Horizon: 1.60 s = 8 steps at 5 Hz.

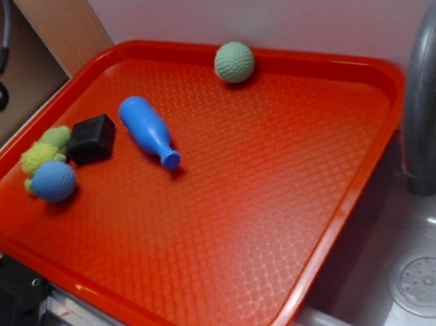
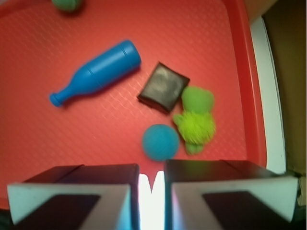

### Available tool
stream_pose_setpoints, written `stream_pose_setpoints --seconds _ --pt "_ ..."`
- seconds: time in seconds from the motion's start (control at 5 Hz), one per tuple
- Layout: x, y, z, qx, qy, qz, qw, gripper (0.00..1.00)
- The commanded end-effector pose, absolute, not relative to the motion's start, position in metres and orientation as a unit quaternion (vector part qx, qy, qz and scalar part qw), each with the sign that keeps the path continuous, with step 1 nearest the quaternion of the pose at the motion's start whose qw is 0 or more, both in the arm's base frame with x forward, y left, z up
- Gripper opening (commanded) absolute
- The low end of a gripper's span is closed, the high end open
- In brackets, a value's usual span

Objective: Grab the blue ball.

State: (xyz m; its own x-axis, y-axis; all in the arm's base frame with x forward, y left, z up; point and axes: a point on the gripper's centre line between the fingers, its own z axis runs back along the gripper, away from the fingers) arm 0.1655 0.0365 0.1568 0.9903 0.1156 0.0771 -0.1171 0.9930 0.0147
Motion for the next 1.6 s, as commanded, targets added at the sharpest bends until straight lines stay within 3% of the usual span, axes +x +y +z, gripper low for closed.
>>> stream_pose_setpoints --seconds 0.0,0.2,0.6,0.8,1.0,1.4 --pt "0.164 0.043 0.158 0.015 -0.044 0.035 0.998 0.99" --pt "0.162 0.064 0.128 0.047 -0.025 -0.042 0.998 1.0" --pt "0.172 0.082 0.096 0.076 -0.017 -0.001 0.997 1.0" --pt "0.163 0.067 0.079 0.049 -0.018 0.073 0.996 1.0" --pt "0.16 0.064 0.056 0.043 -0.013 0.119 0.992 1.0" --pt "0.168 0.08 0.031 0.058 -0.013 0.105 0.993 1.0"
